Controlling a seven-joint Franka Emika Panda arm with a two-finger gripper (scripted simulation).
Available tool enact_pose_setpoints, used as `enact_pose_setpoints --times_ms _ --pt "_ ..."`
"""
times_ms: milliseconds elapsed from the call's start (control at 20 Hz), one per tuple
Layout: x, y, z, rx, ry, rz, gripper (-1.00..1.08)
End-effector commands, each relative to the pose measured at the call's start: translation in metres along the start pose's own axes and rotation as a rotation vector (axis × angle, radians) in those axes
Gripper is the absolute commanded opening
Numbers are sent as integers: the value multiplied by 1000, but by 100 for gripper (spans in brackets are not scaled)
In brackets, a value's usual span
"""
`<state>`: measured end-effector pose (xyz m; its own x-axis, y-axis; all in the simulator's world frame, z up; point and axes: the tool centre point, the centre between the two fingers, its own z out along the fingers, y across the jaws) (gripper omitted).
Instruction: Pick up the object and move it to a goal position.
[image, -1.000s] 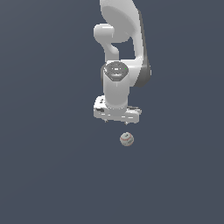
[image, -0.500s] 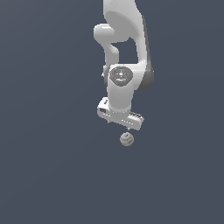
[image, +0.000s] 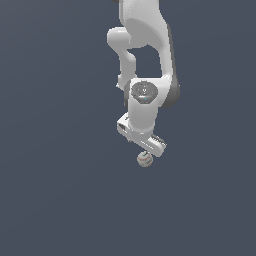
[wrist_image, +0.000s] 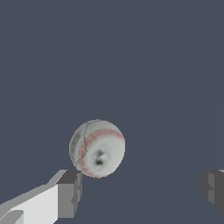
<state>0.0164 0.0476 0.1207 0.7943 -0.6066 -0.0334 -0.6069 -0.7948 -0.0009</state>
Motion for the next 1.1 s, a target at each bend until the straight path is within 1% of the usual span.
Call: enact_pose_setpoints --times_ms 0,600,1050 --pt "0 -4 3 0 3 63 100" --pt "-1 -25 15 3 20 351 100" --pt "-2 -36 21 7 30 489 100"
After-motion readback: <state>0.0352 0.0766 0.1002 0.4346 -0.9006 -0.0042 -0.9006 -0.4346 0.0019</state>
